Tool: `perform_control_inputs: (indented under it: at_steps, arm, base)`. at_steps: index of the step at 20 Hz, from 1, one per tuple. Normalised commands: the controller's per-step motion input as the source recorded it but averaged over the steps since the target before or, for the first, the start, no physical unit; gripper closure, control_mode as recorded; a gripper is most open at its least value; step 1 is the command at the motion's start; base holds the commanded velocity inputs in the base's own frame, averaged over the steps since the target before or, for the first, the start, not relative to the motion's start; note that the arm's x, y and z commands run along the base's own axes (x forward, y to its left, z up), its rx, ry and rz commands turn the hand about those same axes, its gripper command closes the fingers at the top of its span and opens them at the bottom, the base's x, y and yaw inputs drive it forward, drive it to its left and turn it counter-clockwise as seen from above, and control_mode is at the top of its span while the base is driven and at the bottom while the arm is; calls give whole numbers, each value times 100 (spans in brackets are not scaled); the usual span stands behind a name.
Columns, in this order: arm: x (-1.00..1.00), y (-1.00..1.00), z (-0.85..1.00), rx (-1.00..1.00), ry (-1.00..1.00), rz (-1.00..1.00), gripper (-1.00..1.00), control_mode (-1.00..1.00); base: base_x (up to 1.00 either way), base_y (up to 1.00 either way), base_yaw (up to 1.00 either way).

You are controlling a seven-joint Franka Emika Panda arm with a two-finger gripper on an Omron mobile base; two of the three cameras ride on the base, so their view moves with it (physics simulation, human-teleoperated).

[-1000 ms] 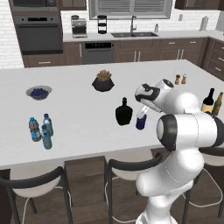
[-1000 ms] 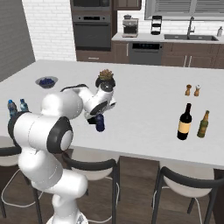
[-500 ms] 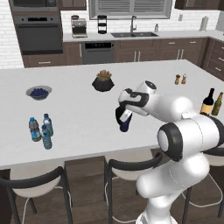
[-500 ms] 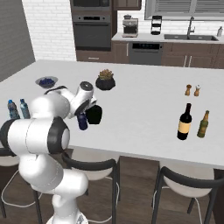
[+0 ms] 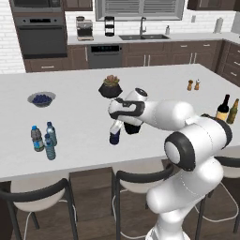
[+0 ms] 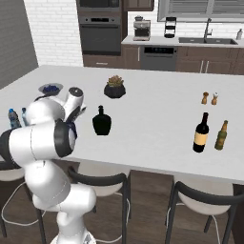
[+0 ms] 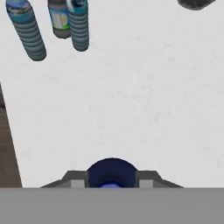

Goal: Move the plastic bottles in the middle to the plastics group, and the glass bottles in the middle to the glass group.

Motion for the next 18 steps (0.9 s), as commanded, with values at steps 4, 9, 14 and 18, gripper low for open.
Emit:
perform_control_inputs:
  at_steps: [4,9,14,18]
  arm:
    - [0,84,0,0,0,15,100,-100]
    - [0,79,0,0,0,15,100,-100]
    - [0,64,0,2,-1,15,100,-100]
    - [6,47,0,6,-1,12,100,-100]
  base:
    - [0,0,0]
    - [0,0,0]
    - [0,0,0]
    - [0,0,0]
